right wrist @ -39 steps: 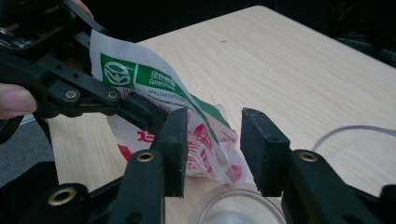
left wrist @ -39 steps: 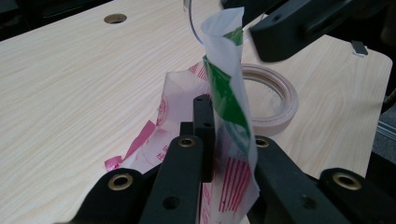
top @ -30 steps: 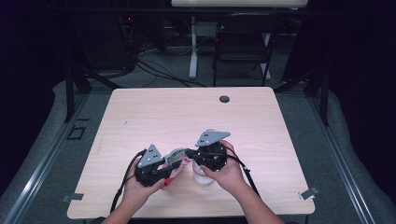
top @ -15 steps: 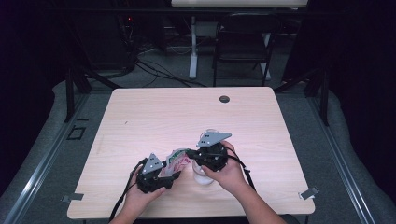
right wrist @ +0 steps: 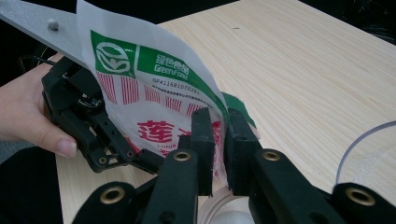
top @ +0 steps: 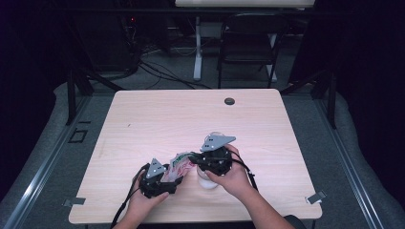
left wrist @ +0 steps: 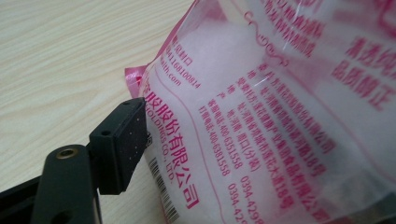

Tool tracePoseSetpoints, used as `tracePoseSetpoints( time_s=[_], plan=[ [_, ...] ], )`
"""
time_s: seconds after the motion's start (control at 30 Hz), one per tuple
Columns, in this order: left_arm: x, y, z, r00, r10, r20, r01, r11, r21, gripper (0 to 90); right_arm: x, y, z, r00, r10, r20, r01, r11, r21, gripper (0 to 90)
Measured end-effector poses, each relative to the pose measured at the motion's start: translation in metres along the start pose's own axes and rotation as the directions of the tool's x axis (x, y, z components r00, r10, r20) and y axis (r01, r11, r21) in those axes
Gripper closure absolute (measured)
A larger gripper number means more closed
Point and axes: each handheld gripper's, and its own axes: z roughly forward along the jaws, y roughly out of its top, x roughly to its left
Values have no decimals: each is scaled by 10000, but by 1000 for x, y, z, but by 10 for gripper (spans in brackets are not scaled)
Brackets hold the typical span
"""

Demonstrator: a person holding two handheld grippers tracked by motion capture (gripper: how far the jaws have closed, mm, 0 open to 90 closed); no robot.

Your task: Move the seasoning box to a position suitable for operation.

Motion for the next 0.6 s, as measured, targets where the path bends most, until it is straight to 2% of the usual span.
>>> tracePoseSetpoints(
  time_s=[0.2,0.23,0.27,0.43,0.6],
  plan=[
    [2,-2,4,9999,-52,-92,53,9999,102,229,0,0,0,10000,-22,14,22,10000,12,805],
    [2,-3,8,9999,-121,-93,125,9989,442,220,0,0,0,10000,-5,44,5,10000,20,804],
    [1,-4,10,9998,-148,-145,156,9984,543,215,-1,0,0,10000,1,58,-1,10000,1,804],
    [0,-6,17,9996,148,-244,-123,9949,1003,224,-1,-1,0,10000,20,63,-20,10000,-13,797],
    [-2,-7,20,9985,295,-461,-241,9931,1145,236,0,-1,0,10000,26,40,-26,10000,-9,781]
  ],
)
